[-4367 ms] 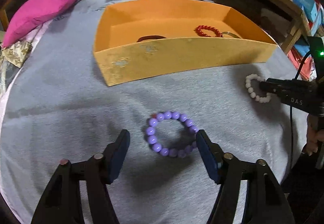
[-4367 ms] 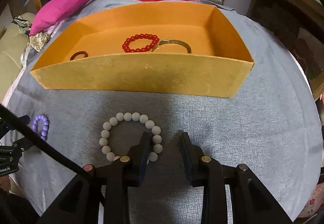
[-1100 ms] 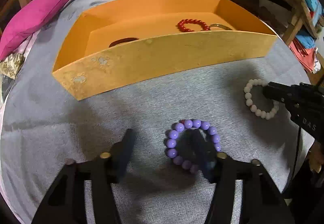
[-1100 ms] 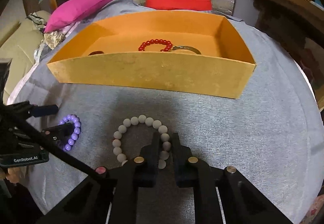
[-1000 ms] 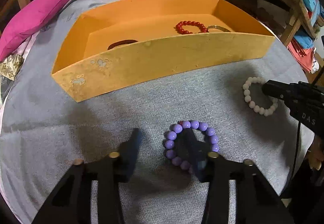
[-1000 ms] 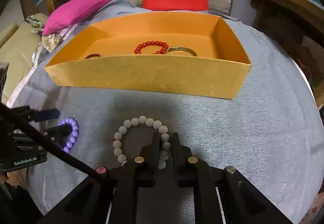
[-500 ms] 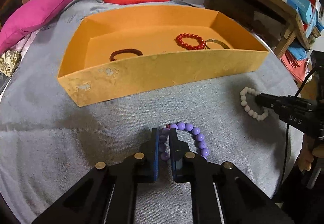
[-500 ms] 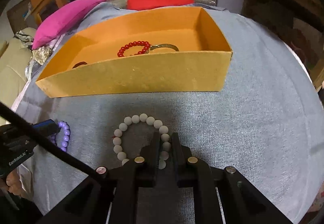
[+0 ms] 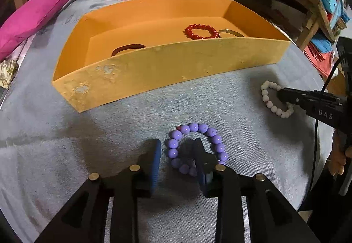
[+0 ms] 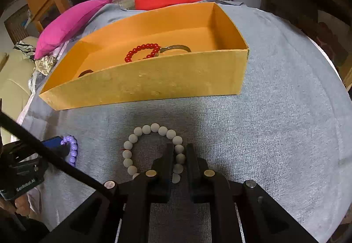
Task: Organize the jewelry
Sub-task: 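Lift the purple bracelet with the left tool while the right lifts the white bracelet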
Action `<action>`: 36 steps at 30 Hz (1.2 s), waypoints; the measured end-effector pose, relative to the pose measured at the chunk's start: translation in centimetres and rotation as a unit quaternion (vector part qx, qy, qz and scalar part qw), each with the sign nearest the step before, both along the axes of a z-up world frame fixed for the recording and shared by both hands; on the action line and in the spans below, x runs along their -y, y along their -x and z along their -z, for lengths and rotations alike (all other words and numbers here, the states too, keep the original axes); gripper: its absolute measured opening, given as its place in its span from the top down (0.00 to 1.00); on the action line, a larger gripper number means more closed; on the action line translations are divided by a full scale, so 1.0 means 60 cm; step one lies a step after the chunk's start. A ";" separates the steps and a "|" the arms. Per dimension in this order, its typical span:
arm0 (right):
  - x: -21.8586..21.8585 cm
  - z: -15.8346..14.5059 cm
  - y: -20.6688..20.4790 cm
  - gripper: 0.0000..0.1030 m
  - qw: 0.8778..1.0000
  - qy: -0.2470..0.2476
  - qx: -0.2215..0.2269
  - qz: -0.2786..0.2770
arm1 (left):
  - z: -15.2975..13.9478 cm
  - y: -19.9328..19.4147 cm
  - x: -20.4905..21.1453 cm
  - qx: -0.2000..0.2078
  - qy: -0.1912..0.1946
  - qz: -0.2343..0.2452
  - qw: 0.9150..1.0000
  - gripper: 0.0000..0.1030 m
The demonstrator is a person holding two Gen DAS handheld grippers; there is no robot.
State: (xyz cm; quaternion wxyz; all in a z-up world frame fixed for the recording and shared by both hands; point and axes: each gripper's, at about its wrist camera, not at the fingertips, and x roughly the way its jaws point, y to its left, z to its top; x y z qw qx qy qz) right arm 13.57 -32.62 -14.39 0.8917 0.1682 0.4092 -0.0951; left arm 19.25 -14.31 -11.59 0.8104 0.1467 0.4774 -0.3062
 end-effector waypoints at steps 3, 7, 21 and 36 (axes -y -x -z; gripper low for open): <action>-0.002 0.000 -0.001 0.88 1.000 0.008 0.000 0.000 | 0.001 -0.002 0.001 -0.001 0.008 0.002 1.000 0.70; -0.006 0.000 -0.001 0.88 1.000 0.017 0.001 -0.001 | 0.001 -0.002 0.003 0.000 0.014 0.004 1.000 0.90; -0.001 -0.039 0.020 0.90 0.998 -0.011 0.060 -0.014 | -0.058 0.020 -0.012 0.039 0.068 0.011 0.997 0.91; -0.016 -0.077 0.038 0.90 0.992 -0.032 0.120 -0.030 | -0.112 0.026 -0.039 0.079 0.100 -0.016 0.992 0.91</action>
